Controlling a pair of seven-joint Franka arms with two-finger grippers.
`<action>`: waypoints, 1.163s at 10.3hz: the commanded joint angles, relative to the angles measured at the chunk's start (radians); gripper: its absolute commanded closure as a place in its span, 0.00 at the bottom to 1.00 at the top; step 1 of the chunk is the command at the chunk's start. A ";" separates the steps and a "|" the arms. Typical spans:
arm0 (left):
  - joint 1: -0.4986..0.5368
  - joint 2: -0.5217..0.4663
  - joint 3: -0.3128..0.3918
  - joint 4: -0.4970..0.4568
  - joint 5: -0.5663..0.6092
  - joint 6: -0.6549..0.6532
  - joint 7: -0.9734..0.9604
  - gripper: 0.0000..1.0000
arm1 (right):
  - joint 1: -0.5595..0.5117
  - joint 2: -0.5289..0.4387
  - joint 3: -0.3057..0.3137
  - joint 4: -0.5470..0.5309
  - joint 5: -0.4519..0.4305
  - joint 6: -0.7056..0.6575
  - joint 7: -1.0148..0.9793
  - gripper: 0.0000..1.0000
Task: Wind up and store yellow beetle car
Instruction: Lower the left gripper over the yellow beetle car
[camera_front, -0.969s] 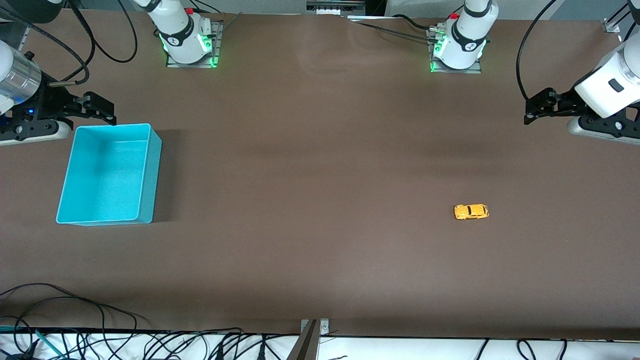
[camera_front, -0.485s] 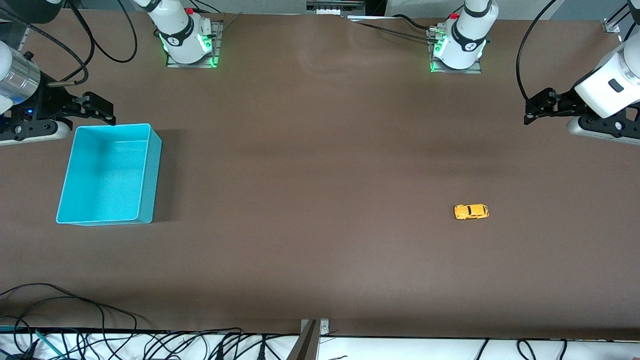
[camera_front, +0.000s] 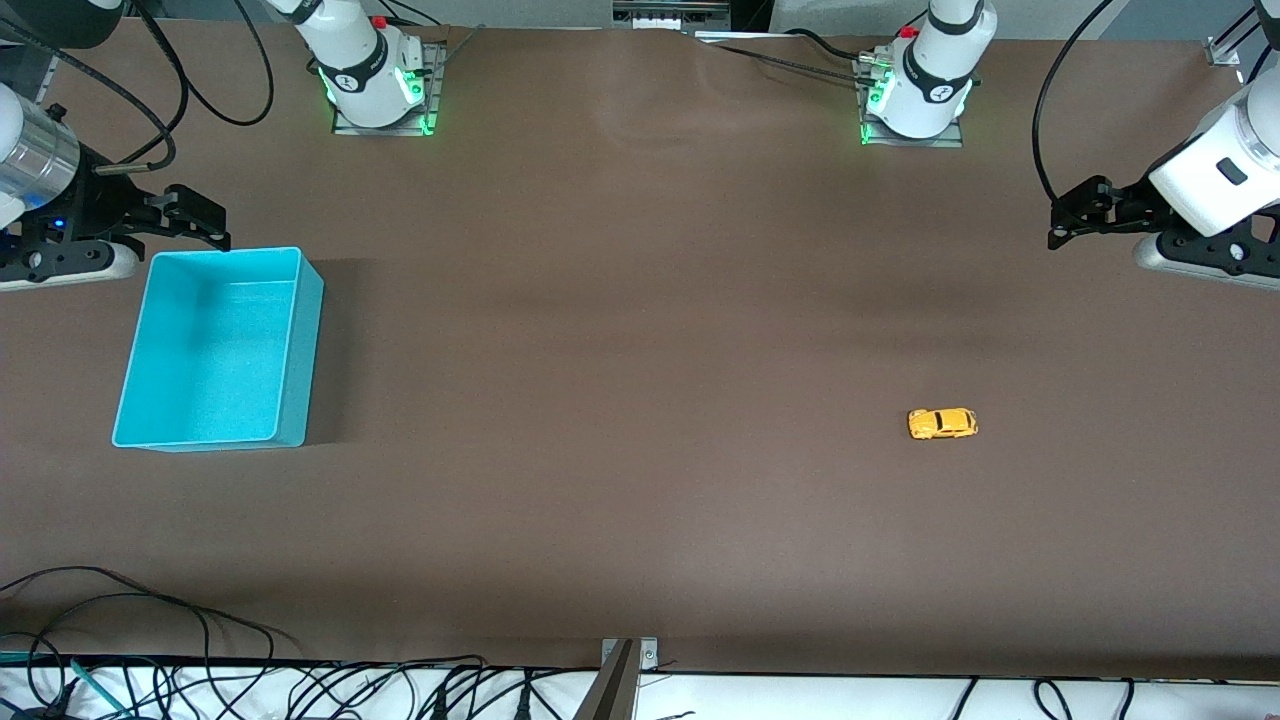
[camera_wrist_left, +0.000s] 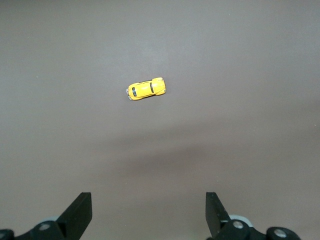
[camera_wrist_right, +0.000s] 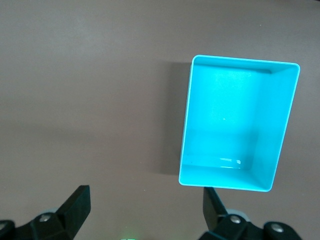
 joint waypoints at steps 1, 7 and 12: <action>0.002 0.034 -0.002 0.028 -0.013 -0.022 0.007 0.00 | -0.008 -0.009 0.002 -0.018 -0.004 0.011 -0.021 0.00; 0.029 0.101 0.001 0.034 -0.005 -0.014 0.357 0.00 | -0.008 -0.003 0.002 -0.016 -0.004 0.022 -0.021 0.00; 0.036 0.296 -0.003 0.014 0.025 0.185 0.775 0.00 | -0.008 -0.001 -0.013 -0.016 -0.004 0.024 -0.047 0.00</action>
